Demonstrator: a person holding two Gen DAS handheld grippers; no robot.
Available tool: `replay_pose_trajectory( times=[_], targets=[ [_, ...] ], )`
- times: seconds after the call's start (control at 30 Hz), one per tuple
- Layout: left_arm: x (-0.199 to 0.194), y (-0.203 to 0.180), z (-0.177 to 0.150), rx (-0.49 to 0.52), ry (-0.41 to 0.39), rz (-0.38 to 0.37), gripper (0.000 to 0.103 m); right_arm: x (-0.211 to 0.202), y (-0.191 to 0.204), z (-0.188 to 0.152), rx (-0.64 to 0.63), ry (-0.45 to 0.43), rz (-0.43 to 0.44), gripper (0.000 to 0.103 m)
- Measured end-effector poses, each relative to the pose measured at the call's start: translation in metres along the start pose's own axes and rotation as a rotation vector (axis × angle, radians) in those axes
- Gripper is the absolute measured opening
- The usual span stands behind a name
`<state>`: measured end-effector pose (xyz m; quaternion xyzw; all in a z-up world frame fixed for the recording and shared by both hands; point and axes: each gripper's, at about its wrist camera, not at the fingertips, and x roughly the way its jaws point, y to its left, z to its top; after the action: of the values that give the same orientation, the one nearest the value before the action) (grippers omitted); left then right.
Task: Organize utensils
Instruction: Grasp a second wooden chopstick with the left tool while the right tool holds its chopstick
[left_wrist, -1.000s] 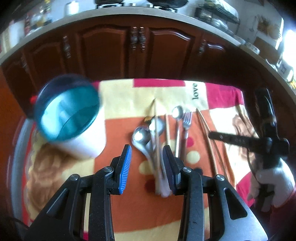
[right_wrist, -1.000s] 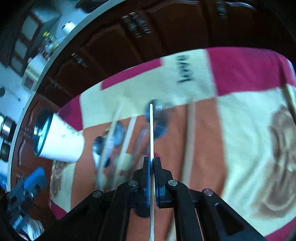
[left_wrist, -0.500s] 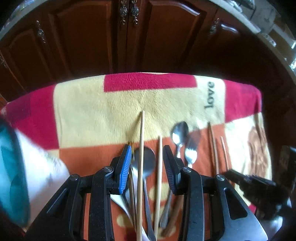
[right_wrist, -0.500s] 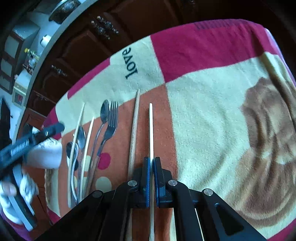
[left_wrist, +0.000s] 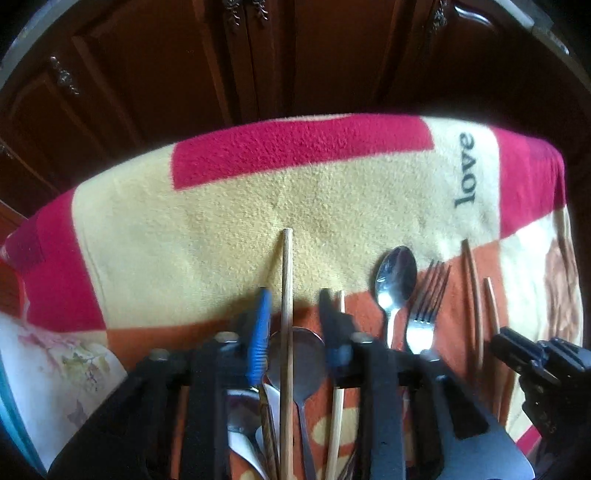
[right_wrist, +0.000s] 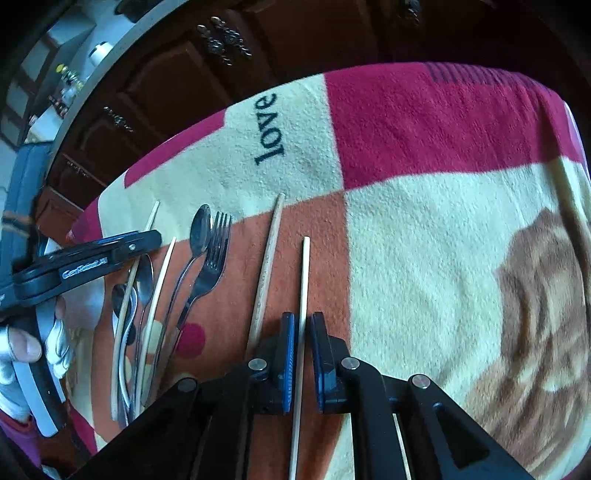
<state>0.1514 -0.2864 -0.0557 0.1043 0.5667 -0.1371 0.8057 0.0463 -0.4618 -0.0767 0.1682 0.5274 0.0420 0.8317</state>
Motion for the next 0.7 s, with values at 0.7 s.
replay_pose_trajectory(
  times=[0.7],
  targets=[
    [-0.149,0.047,-0.067,-0.074,-0.256,-0.219,0.005,-0.081,0.035,-0.016,-0.02,-0.192,0.14,0.002]
  ],
)
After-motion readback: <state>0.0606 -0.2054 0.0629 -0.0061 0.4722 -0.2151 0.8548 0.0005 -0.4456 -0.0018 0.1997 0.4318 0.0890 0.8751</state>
